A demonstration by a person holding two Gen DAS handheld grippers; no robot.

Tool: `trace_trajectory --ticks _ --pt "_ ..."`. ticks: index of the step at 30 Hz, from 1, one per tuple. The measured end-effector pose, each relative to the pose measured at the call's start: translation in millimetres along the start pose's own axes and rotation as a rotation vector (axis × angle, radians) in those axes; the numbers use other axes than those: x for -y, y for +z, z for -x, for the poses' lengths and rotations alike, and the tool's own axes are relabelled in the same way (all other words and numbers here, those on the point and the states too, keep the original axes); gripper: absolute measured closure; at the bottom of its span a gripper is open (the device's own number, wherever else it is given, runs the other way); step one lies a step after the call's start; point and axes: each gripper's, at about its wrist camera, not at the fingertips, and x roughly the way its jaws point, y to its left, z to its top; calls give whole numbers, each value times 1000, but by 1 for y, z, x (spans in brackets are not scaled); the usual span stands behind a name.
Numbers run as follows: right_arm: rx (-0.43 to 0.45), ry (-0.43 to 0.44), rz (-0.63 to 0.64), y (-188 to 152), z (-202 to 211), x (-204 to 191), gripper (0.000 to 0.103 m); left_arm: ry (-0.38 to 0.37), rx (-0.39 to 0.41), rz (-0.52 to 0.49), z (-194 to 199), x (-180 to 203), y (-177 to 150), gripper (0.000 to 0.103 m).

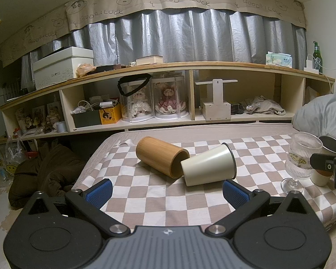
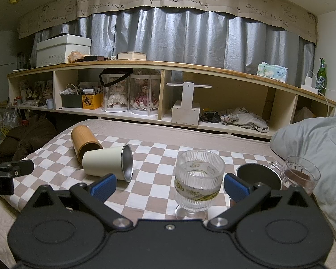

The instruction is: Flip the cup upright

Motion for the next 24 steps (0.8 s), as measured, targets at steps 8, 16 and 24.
trace_trajectory --ticks 8,16,24 --pt "1 0 -2 0 0 0 0 -1 -1 0 0 0 0 0" --pt "2 2 -2 -1 0 -4 0 -7 3 -2 0 0 1 0" --pt "8 8 -11 0 6 5 0 -65 15 -64 -8 10 15 0"
